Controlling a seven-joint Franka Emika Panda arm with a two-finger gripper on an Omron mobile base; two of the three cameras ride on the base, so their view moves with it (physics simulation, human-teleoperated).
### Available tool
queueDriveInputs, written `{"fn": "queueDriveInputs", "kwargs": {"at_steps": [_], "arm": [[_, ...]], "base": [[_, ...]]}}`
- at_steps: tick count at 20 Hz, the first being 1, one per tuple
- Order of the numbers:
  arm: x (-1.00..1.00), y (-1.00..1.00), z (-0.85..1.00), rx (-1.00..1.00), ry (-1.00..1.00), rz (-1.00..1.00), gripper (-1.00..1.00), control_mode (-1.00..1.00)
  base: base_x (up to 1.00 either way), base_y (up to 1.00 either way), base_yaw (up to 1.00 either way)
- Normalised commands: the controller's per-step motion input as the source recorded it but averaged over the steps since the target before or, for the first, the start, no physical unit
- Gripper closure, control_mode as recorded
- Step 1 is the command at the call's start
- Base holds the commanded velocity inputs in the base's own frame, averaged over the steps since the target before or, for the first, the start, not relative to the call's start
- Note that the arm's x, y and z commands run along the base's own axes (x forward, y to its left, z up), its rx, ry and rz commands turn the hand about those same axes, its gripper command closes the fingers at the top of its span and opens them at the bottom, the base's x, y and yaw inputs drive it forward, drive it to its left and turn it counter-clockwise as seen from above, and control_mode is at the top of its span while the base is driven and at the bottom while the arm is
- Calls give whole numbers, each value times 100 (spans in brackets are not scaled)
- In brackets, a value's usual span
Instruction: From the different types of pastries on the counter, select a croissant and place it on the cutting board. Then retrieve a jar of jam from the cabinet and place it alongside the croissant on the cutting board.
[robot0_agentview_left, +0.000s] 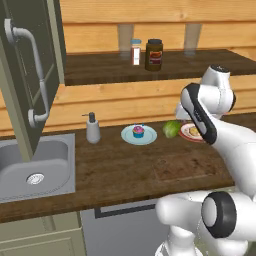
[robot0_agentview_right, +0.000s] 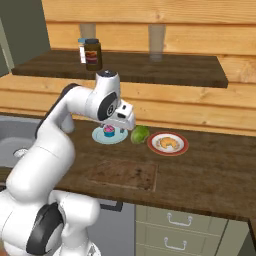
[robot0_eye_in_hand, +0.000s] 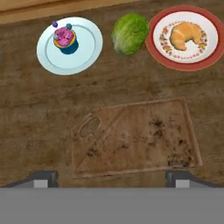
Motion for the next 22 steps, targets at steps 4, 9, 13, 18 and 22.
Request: {"fn": "queueDriveInputs", "kwargs": {"at_steps": [4, 9, 13, 18, 22], "arm": [[73, -100, -61, 13, 29, -23, -100, -100], [70, -91, -37, 9, 17, -18, -100, -100], [58, -46, -30, 0, 8, -19, -100, -100], [45, -25, -70, 0, 1, -11, -100, -100], [27, -16, -83, 0, 0, -5, -100, -100]], "base": [[0, 0, 0], [0, 0, 0], [0, 0, 0], [0, 0, 0], [0, 0, 0]]}}
